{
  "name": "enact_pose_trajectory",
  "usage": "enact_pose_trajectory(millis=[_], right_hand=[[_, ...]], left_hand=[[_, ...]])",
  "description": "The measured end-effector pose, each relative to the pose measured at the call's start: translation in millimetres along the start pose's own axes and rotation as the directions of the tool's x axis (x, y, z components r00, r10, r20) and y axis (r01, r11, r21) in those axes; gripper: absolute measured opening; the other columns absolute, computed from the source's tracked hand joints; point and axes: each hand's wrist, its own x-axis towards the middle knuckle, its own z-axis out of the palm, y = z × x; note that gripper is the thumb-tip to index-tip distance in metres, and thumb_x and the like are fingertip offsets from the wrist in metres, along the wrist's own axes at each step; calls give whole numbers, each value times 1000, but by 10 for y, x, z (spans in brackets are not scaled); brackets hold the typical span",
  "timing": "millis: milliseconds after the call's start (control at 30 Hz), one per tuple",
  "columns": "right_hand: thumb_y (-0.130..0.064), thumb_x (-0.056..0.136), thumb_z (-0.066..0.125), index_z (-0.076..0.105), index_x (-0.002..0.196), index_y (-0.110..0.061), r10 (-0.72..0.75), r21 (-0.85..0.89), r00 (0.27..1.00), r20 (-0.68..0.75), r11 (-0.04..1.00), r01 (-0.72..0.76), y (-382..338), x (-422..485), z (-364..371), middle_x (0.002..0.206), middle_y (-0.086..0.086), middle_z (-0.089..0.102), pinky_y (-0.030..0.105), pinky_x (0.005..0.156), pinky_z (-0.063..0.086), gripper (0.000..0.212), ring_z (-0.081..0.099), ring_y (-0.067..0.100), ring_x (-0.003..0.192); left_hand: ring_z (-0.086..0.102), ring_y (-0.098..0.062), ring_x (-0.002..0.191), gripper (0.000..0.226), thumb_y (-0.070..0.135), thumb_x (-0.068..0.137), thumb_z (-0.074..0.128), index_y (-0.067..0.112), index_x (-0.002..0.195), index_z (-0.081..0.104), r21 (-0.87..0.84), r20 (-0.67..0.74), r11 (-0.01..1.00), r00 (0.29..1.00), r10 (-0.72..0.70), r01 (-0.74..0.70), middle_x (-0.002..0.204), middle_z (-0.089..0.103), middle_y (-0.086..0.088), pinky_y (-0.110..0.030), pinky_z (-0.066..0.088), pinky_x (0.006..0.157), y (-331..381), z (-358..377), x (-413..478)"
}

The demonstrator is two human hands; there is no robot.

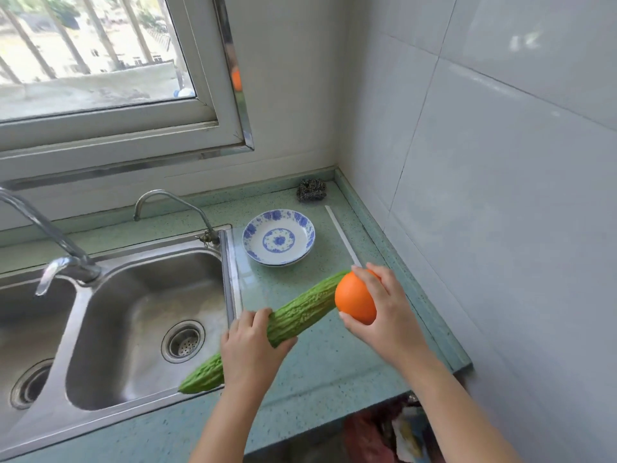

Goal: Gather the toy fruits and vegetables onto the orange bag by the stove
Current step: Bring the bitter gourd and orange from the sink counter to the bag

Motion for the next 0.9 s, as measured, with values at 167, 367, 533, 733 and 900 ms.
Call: enact_pose_trajectory(millis=[167,367,533,733,900], right_hand=[[-34,73,73,39,132,-28,-110,37,994,21,993,109,-64,-256,-184,136,4,35,34,88,40,68,39,24,119],[-39,71,68,40,131,-29,-204,107,973,107,975,193,-98,-601,-287,136,4,36,31,86,37,67,39,22,119],[-37,70,70,41,130,-29,-256,173,949,183,959,226,-175,-852,-244,136,4,36,31,86,37,67,40,24,119],[-41,67,66,42,128,-31,-347,233,897,273,929,288,-383,-1071,-154,134,3,38,34,90,40,67,42,24,117],[-42,66,67,43,128,-30,-413,271,863,292,901,340,-565,-1252,-95,133,4,39,32,90,38,67,40,18,114]], left_hand=[[59,-27,87,58,46,61,80,15,107,63,-28,-54,993,992,-117,116,93,66,-2,-38,39,75,187,-146,-483],[59,-26,94,60,44,66,78,16,116,60,-72,-109,953,947,-301,295,100,66,-2,-36,36,76,352,-242,-1117],[63,-29,86,58,39,59,83,14,107,64,-70,-118,924,917,-382,376,94,68,-4,-39,40,74,349,-322,-1555],[64,-31,75,58,35,50,88,11,98,67,-25,-238,894,866,-439,447,82,70,-6,-41,43,67,298,-491,-1894],[61,-30,81,58,38,54,86,14,103,66,-45,-273,864,825,-494,502,88,68,-2,-38,37,72,219,-662,-2171]])
